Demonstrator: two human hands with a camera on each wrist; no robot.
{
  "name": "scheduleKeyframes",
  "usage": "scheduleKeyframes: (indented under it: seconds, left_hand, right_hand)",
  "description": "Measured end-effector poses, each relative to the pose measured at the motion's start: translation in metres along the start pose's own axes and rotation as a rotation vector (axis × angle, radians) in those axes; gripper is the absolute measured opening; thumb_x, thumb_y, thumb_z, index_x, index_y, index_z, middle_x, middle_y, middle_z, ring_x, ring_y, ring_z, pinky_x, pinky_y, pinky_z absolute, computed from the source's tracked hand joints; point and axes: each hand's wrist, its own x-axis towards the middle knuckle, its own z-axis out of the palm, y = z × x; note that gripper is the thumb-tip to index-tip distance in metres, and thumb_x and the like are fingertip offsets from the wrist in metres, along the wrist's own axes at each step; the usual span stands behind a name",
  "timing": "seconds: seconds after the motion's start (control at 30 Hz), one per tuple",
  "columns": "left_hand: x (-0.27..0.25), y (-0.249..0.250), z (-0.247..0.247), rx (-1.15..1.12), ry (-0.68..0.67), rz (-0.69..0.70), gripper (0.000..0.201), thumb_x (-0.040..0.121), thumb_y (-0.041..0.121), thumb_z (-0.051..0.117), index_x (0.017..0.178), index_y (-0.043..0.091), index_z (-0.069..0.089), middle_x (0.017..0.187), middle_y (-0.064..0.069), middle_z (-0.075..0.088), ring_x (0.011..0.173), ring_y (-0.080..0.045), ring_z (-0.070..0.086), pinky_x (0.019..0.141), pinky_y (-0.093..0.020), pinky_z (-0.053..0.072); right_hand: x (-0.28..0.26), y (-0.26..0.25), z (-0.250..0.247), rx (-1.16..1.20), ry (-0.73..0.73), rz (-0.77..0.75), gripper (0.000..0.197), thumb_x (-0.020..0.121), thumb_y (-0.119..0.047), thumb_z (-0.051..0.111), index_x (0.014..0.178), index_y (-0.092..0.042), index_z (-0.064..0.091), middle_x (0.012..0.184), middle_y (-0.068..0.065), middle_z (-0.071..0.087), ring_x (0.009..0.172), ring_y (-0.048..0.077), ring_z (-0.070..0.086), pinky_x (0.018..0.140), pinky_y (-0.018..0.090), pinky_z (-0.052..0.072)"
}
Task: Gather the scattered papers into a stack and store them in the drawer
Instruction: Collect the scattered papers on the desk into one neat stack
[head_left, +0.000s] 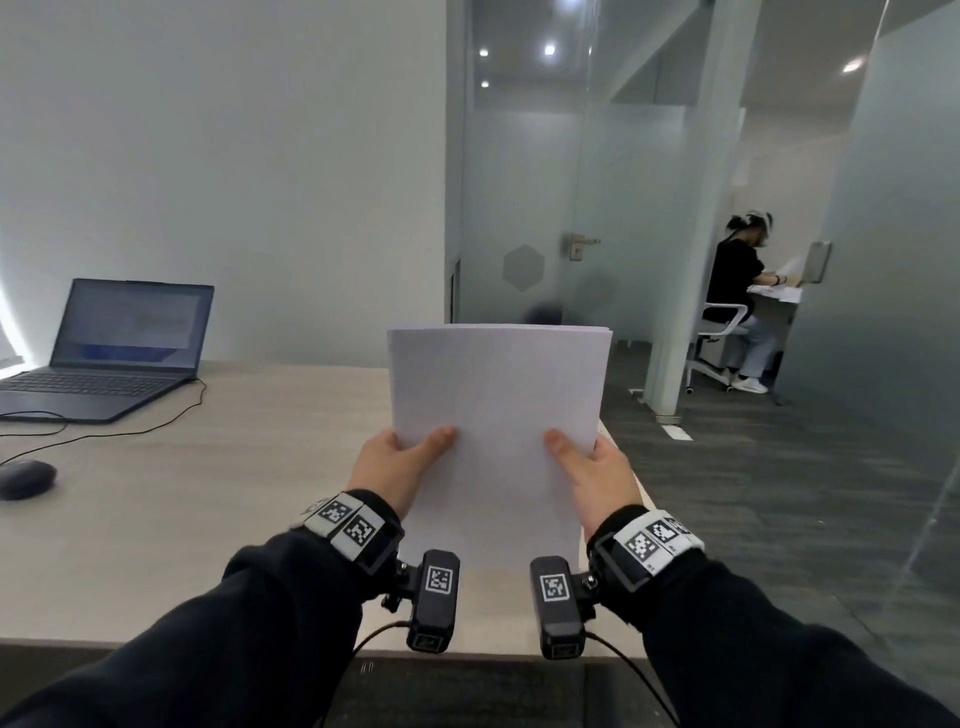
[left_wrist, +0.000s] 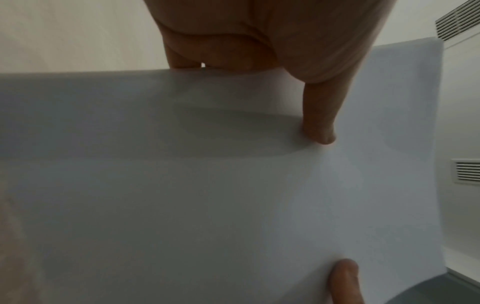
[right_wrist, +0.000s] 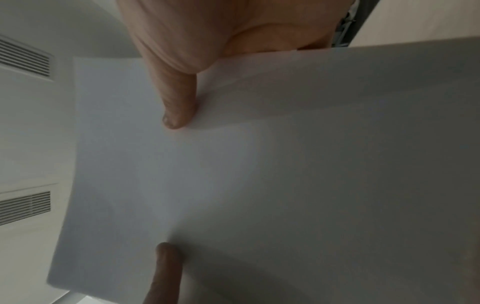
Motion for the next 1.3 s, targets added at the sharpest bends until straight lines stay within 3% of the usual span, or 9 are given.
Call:
scheduleKeyframes:
  seconds: [0.2, 0.43, 0.53, 0.63, 0.83, 0.93, 1.03, 1.13, 1.3]
  left_hand:
    - [0.003, 0.011, -0.002, -0.055, -0.009, 0.068, 0.024, 0.078, 0.031, 0.081, 0.094, 0.014, 0.073, 0.084, 0.003, 0.078, 0.075, -0.014, 0.075, 0.061, -0.025, 0.055]
    - [-0.006, -0.022, -0.006, -0.035, -0.013, 0.002, 0.03, 0.075, 0.027, 0.083, 0.1, 0.015, 0.072, 0.091, 0.001, 0.078, 0.084, -0.018, 0.075, 0.081, -0.039, 0.059]
    - [-0.005, -0.016, -0.006, -0.071, -0.016, 0.02, 0.027, 0.077, 0.026, 0.082, 0.099, 0.016, 0.072, 0.091, 0.001, 0.078, 0.084, -0.019, 0.075, 0.078, -0.037, 0.059]
    - [-0.009, -0.019, -0.007, -0.071, -0.013, 0.051, 0.029, 0.078, 0.025, 0.08, 0.105, 0.019, 0.069, 0.094, 0.003, 0.077, 0.085, -0.014, 0.074, 0.075, -0.032, 0.057]
    - [-0.019, -0.035, -0.009, 0.02, -0.007, 0.032, 0.028, 0.081, 0.035, 0.072, 0.107, 0.027, 0.065, 0.104, 0.006, 0.074, 0.096, -0.014, 0.07, 0.087, -0.038, 0.055]
    - [-0.023, -0.031, -0.011, 0.026, 0.02, 0.056, 0.013, 0.088, 0.026, 0.069, 0.1, 0.025, 0.065, 0.099, 0.007, 0.073, 0.09, -0.013, 0.07, 0.08, -0.034, 0.055]
    - [-0.029, -0.035, -0.014, 0.01, -0.013, 0.048, 0.016, 0.085, 0.023, 0.072, 0.101, 0.022, 0.068, 0.095, 0.006, 0.076, 0.087, -0.011, 0.072, 0.074, -0.028, 0.053]
    - [-0.032, -0.045, -0.02, 0.034, -0.065, -0.021, 0.027, 0.072, 0.027, 0.073, 0.099, 0.022, 0.069, 0.098, 0.001, 0.077, 0.091, -0.016, 0.073, 0.081, -0.035, 0.056]
    - [-0.04, -0.045, -0.031, 0.048, -0.08, -0.018, 0.019, 0.087, 0.011, 0.069, 0.099, 0.025, 0.066, 0.1, 0.004, 0.075, 0.093, -0.017, 0.071, 0.086, -0.037, 0.055]
  right_hand:
    - [0.005, -0.014, 0.0, 0.05, -0.014, -0.032, 0.014, 0.089, -0.027, 0.072, 0.099, -0.018, 0.071, 0.096, 0.003, 0.08, 0.089, 0.022, 0.076, 0.083, 0.04, 0.06]
    - [-0.013, 0.02, -0.002, 0.048, -0.032, 0.073, 0.025, 0.088, -0.025, 0.074, 0.108, -0.01, 0.071, 0.1, 0.007, 0.079, 0.095, 0.03, 0.075, 0.085, 0.043, 0.059]
    - [-0.008, 0.014, -0.003, 0.024, -0.025, 0.061, 0.026, 0.087, -0.03, 0.075, 0.107, -0.013, 0.072, 0.1, 0.007, 0.079, 0.094, 0.029, 0.075, 0.09, 0.048, 0.058]
    - [-0.013, 0.01, -0.005, 0.041, -0.03, 0.03, 0.022, 0.09, -0.024, 0.072, 0.109, -0.014, 0.071, 0.102, 0.005, 0.079, 0.094, 0.024, 0.075, 0.088, 0.043, 0.059]
    - [-0.027, 0.028, -0.002, -0.068, 0.002, -0.009, 0.022, 0.089, -0.019, 0.072, 0.111, -0.019, 0.068, 0.104, -0.004, 0.078, 0.098, 0.013, 0.073, 0.093, 0.036, 0.056]
    - [-0.024, 0.027, -0.002, -0.084, 0.016, -0.004, 0.022, 0.089, -0.022, 0.072, 0.111, -0.017, 0.07, 0.103, -0.002, 0.078, 0.097, 0.016, 0.073, 0.094, 0.043, 0.056]
    - [-0.028, 0.027, -0.004, -0.094, 0.011, 0.023, 0.022, 0.09, -0.023, 0.071, 0.111, -0.017, 0.07, 0.102, 0.0, 0.078, 0.096, 0.018, 0.074, 0.093, 0.044, 0.057]
    - [-0.036, 0.03, -0.005, -0.097, -0.008, 0.053, 0.02, 0.09, -0.021, 0.07, 0.109, -0.017, 0.071, 0.101, -0.001, 0.079, 0.093, 0.016, 0.075, 0.09, 0.039, 0.058]
    - [-0.046, 0.019, 0.003, -0.069, -0.018, 0.037, 0.016, 0.091, -0.017, 0.07, 0.107, -0.016, 0.071, 0.098, 0.0, 0.079, 0.086, 0.014, 0.075, 0.074, 0.025, 0.057]
